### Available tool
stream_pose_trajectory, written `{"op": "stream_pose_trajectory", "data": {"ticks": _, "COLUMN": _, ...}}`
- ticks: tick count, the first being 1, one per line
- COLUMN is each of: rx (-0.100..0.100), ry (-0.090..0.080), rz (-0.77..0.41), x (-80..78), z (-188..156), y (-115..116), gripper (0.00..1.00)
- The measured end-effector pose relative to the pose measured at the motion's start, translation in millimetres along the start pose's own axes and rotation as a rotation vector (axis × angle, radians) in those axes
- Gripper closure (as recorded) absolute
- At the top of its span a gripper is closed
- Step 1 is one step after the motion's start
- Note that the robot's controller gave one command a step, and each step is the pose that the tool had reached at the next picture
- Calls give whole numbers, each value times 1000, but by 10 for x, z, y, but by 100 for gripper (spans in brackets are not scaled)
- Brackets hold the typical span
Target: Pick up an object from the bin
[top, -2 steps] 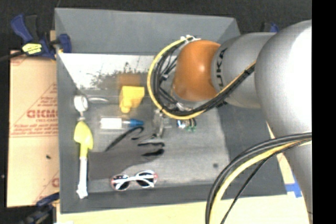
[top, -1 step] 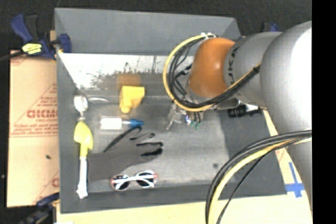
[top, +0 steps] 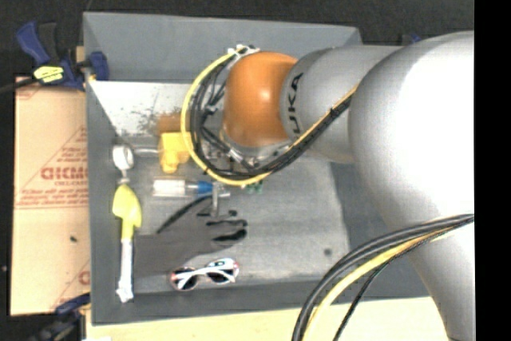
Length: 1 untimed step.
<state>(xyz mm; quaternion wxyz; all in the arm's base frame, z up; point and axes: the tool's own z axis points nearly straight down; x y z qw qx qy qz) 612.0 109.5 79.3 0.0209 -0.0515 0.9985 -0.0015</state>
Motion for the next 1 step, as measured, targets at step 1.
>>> {"op": "stream_pose_trajectory", "data": {"ticks": 1, "rx": -2, "ry": 1, "rz": -19, "x": -17, "z": -5, "y": 130, "gripper": 100}}
